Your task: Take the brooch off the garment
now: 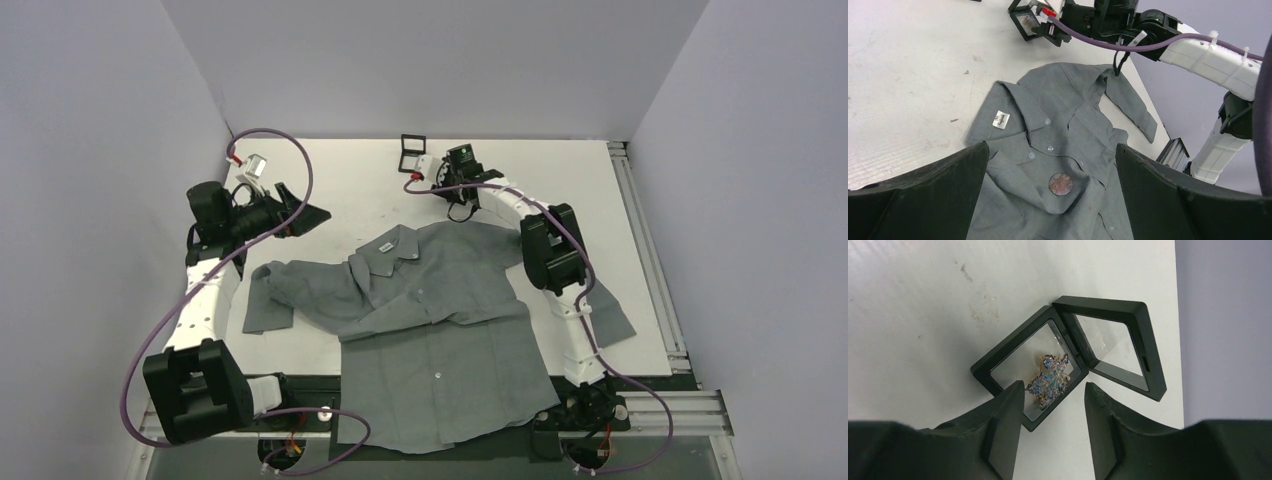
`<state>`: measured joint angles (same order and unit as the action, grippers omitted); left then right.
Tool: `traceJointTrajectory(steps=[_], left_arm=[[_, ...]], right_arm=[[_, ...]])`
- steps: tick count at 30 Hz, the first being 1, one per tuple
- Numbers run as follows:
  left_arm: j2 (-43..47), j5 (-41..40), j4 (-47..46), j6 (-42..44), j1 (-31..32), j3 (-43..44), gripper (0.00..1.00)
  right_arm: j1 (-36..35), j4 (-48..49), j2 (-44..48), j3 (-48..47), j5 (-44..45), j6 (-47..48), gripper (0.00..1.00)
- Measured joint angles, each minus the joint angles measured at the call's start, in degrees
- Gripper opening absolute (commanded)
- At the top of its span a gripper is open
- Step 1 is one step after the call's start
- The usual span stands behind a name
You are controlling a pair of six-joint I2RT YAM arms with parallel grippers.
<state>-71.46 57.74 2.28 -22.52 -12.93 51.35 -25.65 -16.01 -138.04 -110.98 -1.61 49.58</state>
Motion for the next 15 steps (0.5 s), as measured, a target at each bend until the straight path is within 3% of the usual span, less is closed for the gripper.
traceJointTrajectory(steps=[4,9,15], left_arm=[[-0.61,-0.33,-0.42,0.42,0.00,0.00,0.96],[-3.41,-3.91,2.08,6.08,0.48,0.87,0.99],[-10.93,-9.53,10.56,19.37,4.50,5.86,0.73]], right_arm=[[-0.31,-0.92,3.76,3.08,-2.25,-2.40,0.54],[-1.44,-2.71,10.27,6.10,-6.14,-6.80,0.58],[-1.90,-7.91,17.64,7.02,-13.86,-15.65,0.58]])
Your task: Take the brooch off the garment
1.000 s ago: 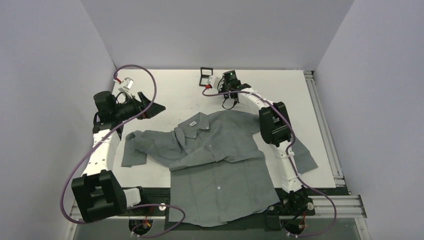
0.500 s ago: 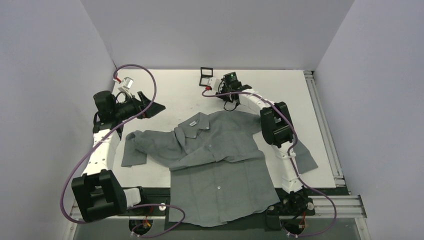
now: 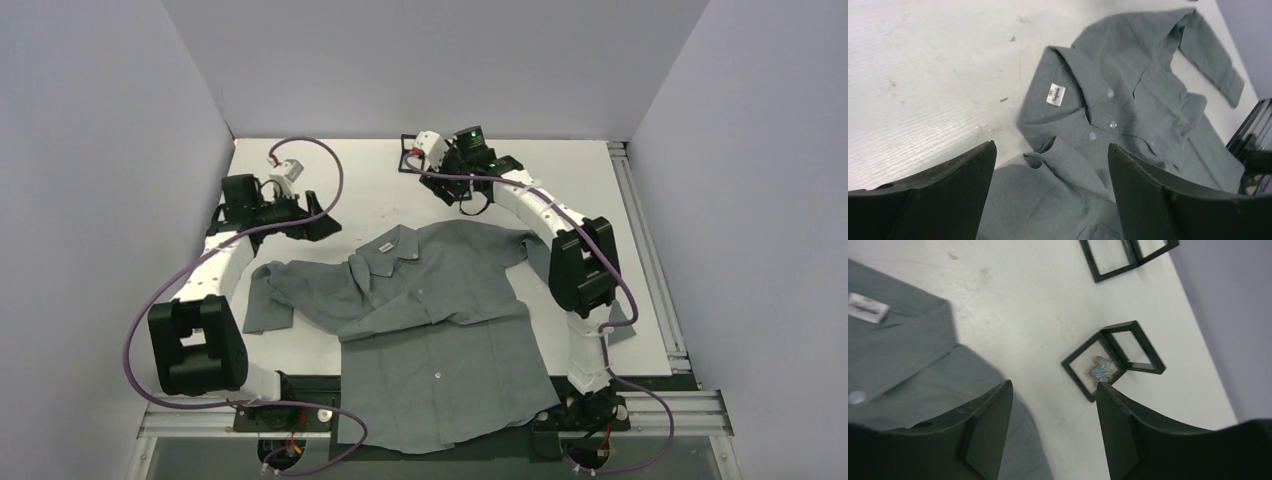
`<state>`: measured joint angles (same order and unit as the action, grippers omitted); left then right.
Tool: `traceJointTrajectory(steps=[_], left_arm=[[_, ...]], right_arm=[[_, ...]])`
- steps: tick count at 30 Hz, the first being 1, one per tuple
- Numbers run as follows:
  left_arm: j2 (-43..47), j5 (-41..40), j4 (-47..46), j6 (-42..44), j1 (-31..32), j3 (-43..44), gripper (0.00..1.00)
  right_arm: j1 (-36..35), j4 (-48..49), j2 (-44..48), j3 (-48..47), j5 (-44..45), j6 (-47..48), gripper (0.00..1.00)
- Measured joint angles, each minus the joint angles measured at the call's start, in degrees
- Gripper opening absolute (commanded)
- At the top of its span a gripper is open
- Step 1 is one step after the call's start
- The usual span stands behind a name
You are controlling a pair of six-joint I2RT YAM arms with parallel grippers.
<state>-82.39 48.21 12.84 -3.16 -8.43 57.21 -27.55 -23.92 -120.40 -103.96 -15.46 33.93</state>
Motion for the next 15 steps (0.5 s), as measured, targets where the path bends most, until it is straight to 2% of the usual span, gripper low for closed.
traceJointTrajectory(steps=[7,9,15], left_arm=[[-2.80,-2.05,9.81,15.69,11.76,0.76,0.51],[-2.47,-3.52,11.02,18.84,16.46,0.15,0.48],[-0.37,-13.09,12.87,26.47,36.68,-4.59,0.28]], right_arm=[[0.09,-3.30,7.85,9.99,-13.20,-16.39,0.55],[0.15,-3.48,8.48,13.46,-16.55,-21.03,0.53],[1.03,-2.43,8.59,22.95,-24.04,-32.63,0.47]])
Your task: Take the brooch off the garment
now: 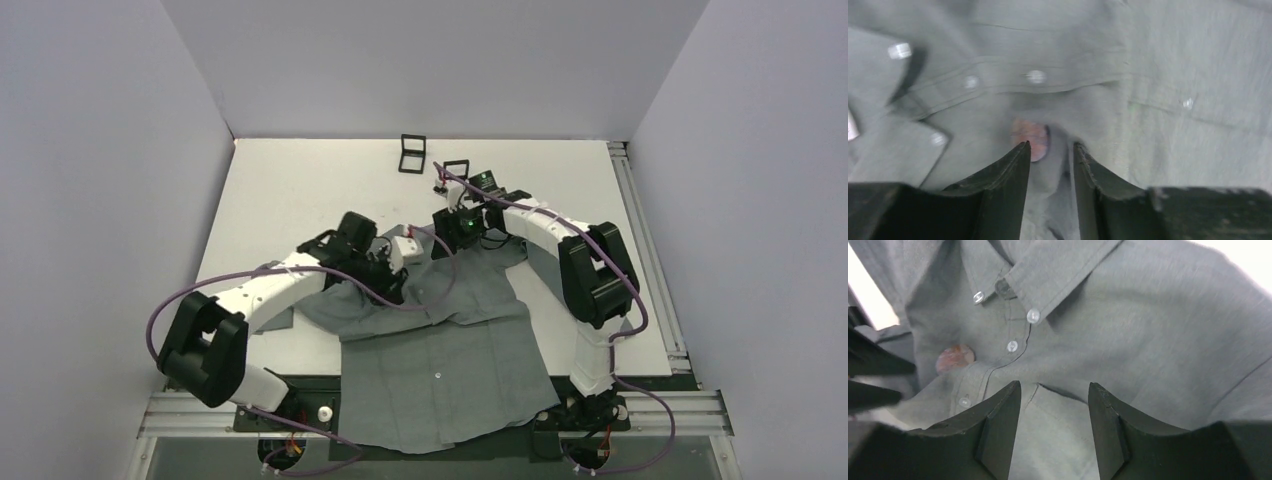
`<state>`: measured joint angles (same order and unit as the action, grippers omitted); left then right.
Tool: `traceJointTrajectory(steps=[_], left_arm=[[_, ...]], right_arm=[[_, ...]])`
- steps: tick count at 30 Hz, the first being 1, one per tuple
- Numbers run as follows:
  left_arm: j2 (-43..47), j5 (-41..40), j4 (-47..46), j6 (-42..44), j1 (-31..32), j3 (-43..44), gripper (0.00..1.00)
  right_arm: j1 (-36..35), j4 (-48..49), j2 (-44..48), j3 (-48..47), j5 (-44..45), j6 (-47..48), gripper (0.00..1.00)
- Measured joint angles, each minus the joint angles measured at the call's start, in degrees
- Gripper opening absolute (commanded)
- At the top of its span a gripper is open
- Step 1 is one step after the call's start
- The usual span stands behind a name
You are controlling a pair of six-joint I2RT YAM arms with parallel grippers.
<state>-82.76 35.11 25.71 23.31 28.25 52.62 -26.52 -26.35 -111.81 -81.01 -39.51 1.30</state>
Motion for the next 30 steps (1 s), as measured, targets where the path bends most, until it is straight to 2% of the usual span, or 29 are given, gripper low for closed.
traceJointTrajectory(steps=[2,6,8,10,14,15,17,19,23,26,30], left_arm=[[-0.09,-2.95,0.66,1.51,5.84,-0.81,0.22],[-1.64,-10.62,1.16,4.44,16.39,-2.08,0.19],[-3.19,-14.78,1.22,5.75,20.90,-2.99,0.24],[-4.22,-18.34,1.33,6.64,23.69,-3.96,0.33],[-4.68,-23.71,2.34,7.67,25.97,-5.07,0.51],[-4.37,-24.00,2.47,7.61,25.46,-5.09,0.56],[-2.36,-22.69,2.99,7.32,22.97,-5.29,0.60],[2.14,-19.45,3.48,6.69,17.70,-5.57,0.61],[10.29,-10.23,2.34,2.97,4.02,-4.90,0.60],[11.43,-4.17,-1.03,-1.86,-4.22,-4.90,0.57],[9.31,2.10,-5.73,-10.16,-8.87,-4.92,0.52]], right_arm=[[0.59,1.09,0.33,2.38,-1.92,-3.69,0.46],[1.07,4.15,2.60,6.03,-4.48,-9.77,0.45],[0.92,6.21,4.11,7.17,-5.53,-12.31,0.45],[0.35,7.96,5.25,7.85,-6.45,-14.12,0.45],[-2.51,11.43,6.32,9.51,-7.85,-17.09,0.43],[-3.39,12.04,6.27,10.03,-8.02,-17.53,0.43],[-4.79,12.76,6.21,11.47,-8.24,-18.14,0.42],[-6.05,12.81,5.97,12.74,-8.44,-18.21,0.41],[-7.06,12.63,5.18,14.60,-8.31,-18.08,0.38],[-7.06,12.22,5.09,15.85,-7.80,-17.31,0.35],[-7.06,11.32,5.09,17.33,-6.73,-15.82,0.30]])
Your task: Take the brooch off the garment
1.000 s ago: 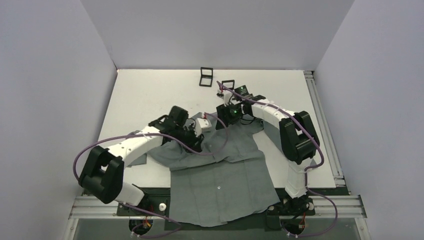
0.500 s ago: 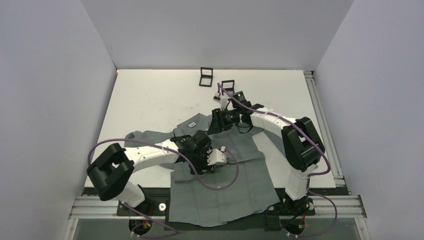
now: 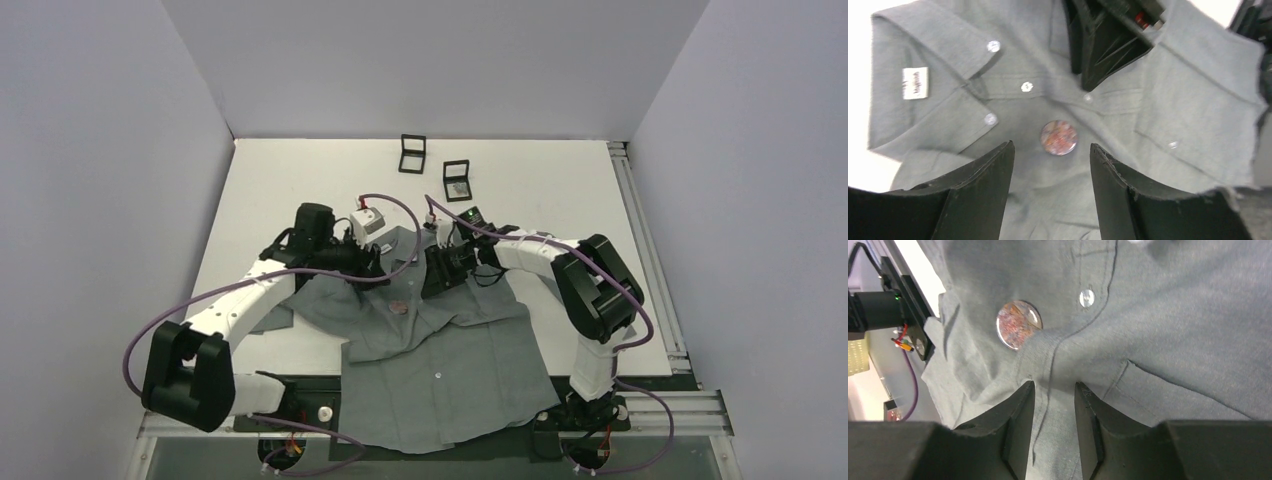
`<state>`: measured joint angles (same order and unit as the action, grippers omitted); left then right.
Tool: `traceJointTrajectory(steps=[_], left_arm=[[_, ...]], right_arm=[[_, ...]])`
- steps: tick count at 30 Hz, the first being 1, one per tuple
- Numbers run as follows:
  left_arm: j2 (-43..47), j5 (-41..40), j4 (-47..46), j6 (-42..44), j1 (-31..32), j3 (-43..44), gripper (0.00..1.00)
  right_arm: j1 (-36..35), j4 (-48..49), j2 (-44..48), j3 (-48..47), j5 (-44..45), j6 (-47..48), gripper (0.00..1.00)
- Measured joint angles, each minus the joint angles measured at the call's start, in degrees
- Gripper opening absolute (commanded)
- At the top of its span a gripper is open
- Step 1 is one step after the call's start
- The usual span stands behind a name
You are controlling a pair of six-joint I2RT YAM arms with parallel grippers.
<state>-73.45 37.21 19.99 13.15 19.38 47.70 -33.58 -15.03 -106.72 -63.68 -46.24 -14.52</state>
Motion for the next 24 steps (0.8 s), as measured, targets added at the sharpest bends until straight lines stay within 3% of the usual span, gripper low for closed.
traceJointTrajectory(steps=[8,15,24], left_arm=[[-11.72,7.21,-7.02,-14.19,0.46,-0.13,0.49],[-20.26,8.09,-6.56,-18.78,0.46,-0.46,0.47],[-23.93,8.37,-4.50,-20.72,0.46,-0.52,0.44]], right_arm=[[0.24,0.11,-0.37,3.91,1.60,0.33,0.23],[1.36,3.98,-0.72,6.54,-0.59,-2.27,0.21],[1.97,7.50,-0.72,8.48,-2.23,-4.24,0.20]])
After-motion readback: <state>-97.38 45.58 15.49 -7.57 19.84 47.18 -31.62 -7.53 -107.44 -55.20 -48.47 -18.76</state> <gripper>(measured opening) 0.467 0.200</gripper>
